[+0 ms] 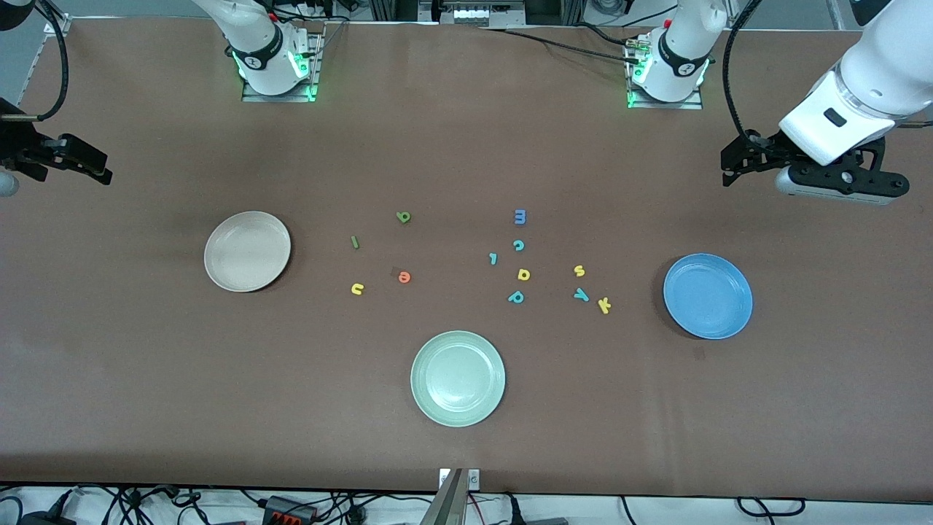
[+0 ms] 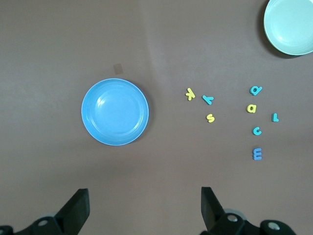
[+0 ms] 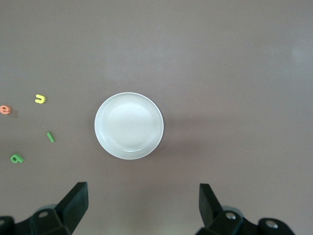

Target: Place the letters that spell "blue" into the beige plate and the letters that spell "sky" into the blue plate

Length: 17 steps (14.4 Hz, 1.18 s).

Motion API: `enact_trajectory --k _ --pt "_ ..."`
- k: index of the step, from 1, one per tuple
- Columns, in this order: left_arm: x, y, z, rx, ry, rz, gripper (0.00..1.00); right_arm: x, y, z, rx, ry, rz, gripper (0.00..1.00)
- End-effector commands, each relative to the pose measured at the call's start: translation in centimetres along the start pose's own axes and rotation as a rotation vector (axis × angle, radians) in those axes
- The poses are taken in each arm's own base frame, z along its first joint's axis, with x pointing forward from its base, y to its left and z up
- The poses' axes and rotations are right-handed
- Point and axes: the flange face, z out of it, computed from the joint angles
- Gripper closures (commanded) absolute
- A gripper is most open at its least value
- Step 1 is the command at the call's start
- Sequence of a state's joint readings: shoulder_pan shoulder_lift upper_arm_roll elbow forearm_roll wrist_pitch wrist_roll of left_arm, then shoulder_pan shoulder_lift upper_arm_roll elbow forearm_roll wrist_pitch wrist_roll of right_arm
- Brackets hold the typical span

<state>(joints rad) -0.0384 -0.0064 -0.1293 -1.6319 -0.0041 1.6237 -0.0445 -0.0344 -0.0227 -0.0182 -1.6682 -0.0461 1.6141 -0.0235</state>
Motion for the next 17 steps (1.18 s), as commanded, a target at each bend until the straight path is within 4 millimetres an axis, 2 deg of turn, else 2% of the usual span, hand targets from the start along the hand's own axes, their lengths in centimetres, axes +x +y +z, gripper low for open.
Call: enact_trajectory --k 1,8,11,17 --pt "0.1 -0.3 -0.6 -0.017 -0.008 0.004 0.0 -1.3 0.3 -0.6 -0.004 -0.007 -0.009 0.0" --pt "0.1 -0.5 -0.5 -0.017 -0.011 0.001 0.0 -1.3 0.2 -0.9 -0.007 -0.004 -0.012 0.0" --pt "0.1 -1.3 -0.5 -0.018 -0.014 -0.013 0.0 -1.4 0.2 -1.1 -0.007 0.002 -0.011 0.0" --pt "0.0 -0.7 -0.4 -0.017 -0.02 -0.007 0.0 -1.6 0.2 -1.5 -0.007 0.003 -0.015 0.0"
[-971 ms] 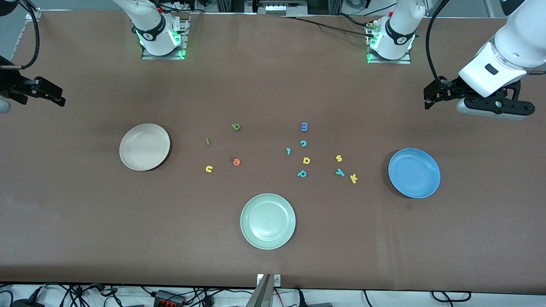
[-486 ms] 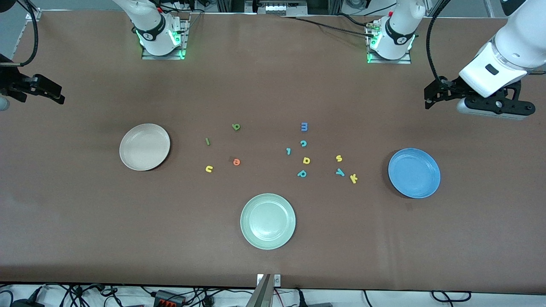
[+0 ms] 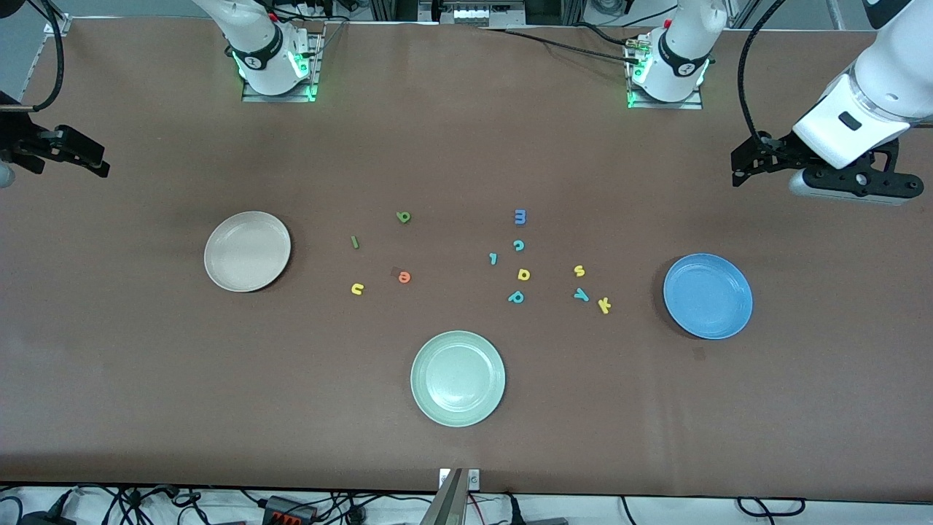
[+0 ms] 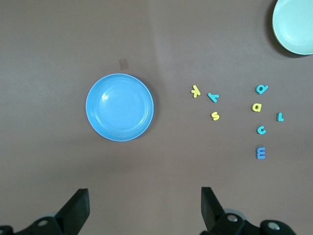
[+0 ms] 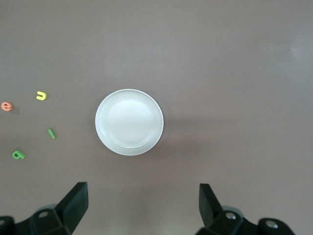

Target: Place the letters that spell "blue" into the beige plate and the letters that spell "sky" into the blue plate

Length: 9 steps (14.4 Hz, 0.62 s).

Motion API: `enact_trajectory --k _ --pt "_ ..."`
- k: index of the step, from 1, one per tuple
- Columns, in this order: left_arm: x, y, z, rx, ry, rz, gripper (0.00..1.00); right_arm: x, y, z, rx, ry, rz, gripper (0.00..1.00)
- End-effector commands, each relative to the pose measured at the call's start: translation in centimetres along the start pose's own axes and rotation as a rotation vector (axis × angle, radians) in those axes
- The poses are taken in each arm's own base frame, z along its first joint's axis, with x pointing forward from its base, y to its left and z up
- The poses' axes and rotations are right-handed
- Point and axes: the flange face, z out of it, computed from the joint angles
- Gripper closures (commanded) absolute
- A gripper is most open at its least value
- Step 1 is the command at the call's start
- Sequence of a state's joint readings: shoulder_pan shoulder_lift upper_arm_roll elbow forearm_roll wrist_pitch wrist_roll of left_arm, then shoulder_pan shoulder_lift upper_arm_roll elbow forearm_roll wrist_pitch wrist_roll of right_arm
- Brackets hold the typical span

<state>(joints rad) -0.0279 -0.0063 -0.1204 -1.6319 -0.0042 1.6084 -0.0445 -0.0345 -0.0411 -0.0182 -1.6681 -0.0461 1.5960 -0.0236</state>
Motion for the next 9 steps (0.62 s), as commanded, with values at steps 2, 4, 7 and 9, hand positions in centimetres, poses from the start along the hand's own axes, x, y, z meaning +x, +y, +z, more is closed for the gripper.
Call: enact_trajectory --k 2,4,7,9 --pt "0.1 0.4 -0.6 -0.011 -0.006 0.014 0.0 -0.8 -0.2 -0.3 -0.011 -0.006 -0.023 0.0" --pt "0.1 0.5 -0.6 -0.004 -0.007 0.016 0.0 0.0 -0.8 1.0 -0.01 -0.028 -0.033 0.0" --pt "0.1 0.0 -0.6 -0.003 -0.009 0.01 0.0 2.1 -4.4 5.4 -0.002 -0.105 -0.095 0.0" --pt "0.1 -0.2 -0.6 -0.003 -0.009 0.005 0.0 3.5 -7.4 9.2 -0.004 -0.167 -0.144 0.0"
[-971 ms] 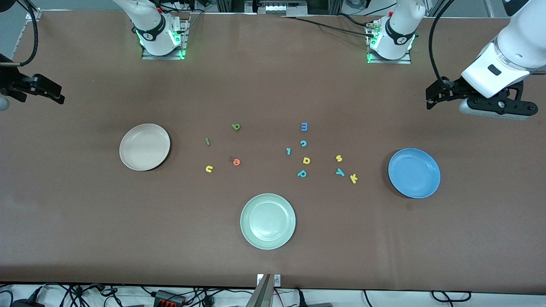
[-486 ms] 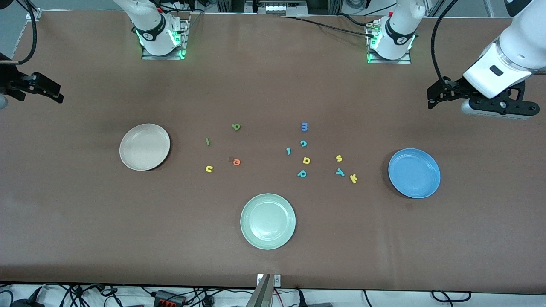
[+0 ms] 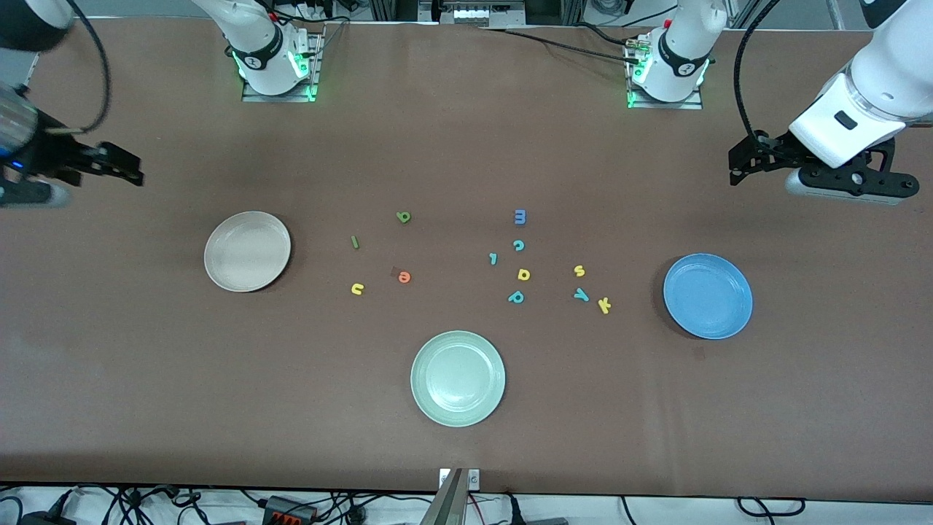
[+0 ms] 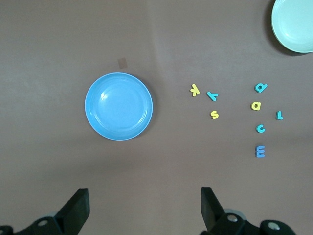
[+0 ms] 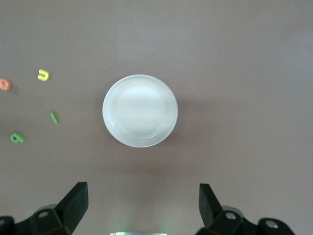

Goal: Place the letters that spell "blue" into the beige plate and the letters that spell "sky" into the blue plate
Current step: 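Move the right gripper toward the letters beside the beige plate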

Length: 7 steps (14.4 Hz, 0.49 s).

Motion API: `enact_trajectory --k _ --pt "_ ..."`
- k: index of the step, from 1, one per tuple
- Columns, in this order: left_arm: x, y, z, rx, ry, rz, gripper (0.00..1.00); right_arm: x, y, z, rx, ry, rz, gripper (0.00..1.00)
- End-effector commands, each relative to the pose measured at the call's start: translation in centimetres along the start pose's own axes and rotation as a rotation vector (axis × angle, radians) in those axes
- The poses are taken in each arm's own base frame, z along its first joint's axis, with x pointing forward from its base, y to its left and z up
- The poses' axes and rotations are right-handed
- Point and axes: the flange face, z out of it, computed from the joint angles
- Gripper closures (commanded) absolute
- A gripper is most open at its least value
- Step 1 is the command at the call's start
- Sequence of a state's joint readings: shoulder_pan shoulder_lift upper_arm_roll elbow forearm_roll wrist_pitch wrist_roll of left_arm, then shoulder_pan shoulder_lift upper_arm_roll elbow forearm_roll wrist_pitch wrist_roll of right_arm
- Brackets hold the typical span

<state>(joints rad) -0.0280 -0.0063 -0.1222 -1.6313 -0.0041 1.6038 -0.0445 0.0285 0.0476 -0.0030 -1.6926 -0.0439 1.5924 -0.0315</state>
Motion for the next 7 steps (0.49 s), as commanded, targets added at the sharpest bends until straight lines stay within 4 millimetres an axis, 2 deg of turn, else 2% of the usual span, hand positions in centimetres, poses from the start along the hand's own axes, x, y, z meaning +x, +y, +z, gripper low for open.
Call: enact_trajectory --k 1,2,4,7 --pt "0.1 -0.3 -0.6 -0.003 -0.005 0.003 0.0 3.0 -4.3 5.1 -0.005 -0.081 -0.082 0.0" --pt "0.1 -0.1 -0.6 -0.003 -0.005 0.006 0.0 4.0 -6.3 6.8 -0.005 -0.088 -0.106 0.0" --pt "0.1 0.3 -0.6 -0.003 -0.003 0.012 0.0 5.7 -8.7 10.0 -0.008 -0.1 -0.135 0.0" --pt "0.2 0.2 -0.6 -0.005 -0.005 0.011 0.0 6.9 -13.4 13.5 0.013 -0.112 -0.127 0.0"
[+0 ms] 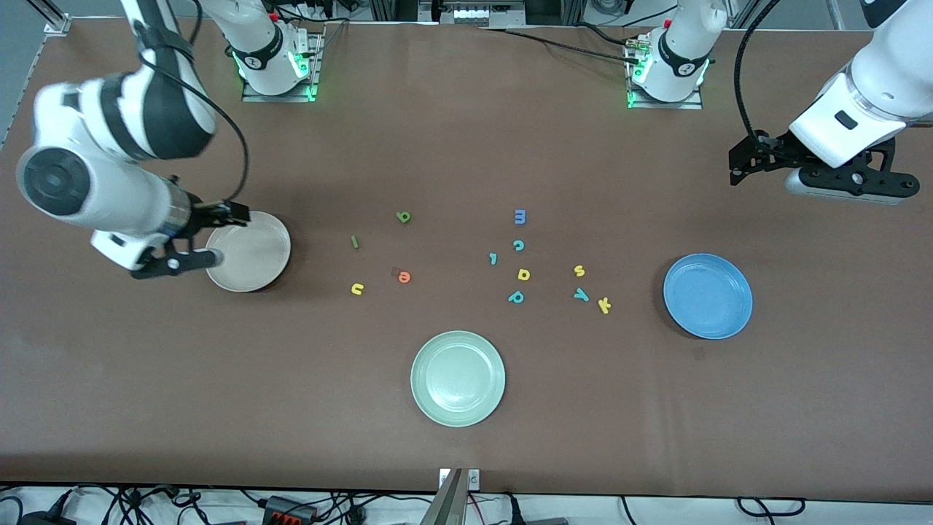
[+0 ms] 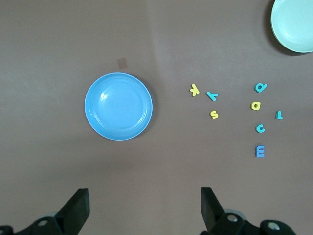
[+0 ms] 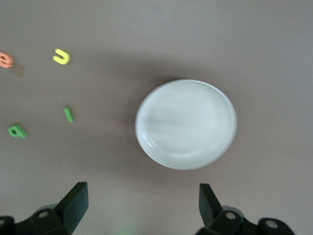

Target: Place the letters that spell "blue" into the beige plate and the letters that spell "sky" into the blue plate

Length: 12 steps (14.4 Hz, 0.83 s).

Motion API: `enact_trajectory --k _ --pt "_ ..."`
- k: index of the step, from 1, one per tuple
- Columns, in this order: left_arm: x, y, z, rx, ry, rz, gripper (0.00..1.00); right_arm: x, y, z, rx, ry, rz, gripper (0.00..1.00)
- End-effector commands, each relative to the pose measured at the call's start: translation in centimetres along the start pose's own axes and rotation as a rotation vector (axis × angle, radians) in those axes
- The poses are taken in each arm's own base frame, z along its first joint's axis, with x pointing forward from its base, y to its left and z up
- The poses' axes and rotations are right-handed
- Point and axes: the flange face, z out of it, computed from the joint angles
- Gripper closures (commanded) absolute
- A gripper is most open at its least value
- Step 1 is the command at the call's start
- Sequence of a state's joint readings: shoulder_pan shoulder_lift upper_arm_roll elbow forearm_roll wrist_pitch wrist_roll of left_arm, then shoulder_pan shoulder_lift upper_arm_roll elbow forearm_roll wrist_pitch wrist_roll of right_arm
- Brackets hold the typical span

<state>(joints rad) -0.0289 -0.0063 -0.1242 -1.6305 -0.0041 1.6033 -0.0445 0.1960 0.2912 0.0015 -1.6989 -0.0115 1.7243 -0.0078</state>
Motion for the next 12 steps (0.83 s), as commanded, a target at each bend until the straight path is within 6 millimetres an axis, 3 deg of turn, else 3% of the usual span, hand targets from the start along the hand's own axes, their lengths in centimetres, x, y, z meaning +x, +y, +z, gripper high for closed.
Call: enact_trajectory --k 1,3,5,7,12 --pt "0.2 0.0 -0.5 -0.005 -0.002 0.008 0.0 1.3 -3.3 1.8 0.015 0.0 0.04 0.0" --pt "0.3 0.2 -0.5 -0.016 -0.001 0.008 0.0 1.2 -5.7 4.3 0.053 -0.016 0.032 0.0" --pt "0.4 -0.3 -0.3 -0.016 -0.009 0.002 0.0 0.8 -6.4 6.7 0.1 -0.009 0.046 0.0" --pt "0.8 -0.3 0.5 -0.017 -0.024 0.0 0.0 0.8 -8.0 7.4 0.094 -0.004 0.027 0.0" --pt "2.4 0.3 5.8 -0.011 -0.163 0.017 0.0 0.3 -10.4 11.9 0.08 0.024 0.078 0.0"
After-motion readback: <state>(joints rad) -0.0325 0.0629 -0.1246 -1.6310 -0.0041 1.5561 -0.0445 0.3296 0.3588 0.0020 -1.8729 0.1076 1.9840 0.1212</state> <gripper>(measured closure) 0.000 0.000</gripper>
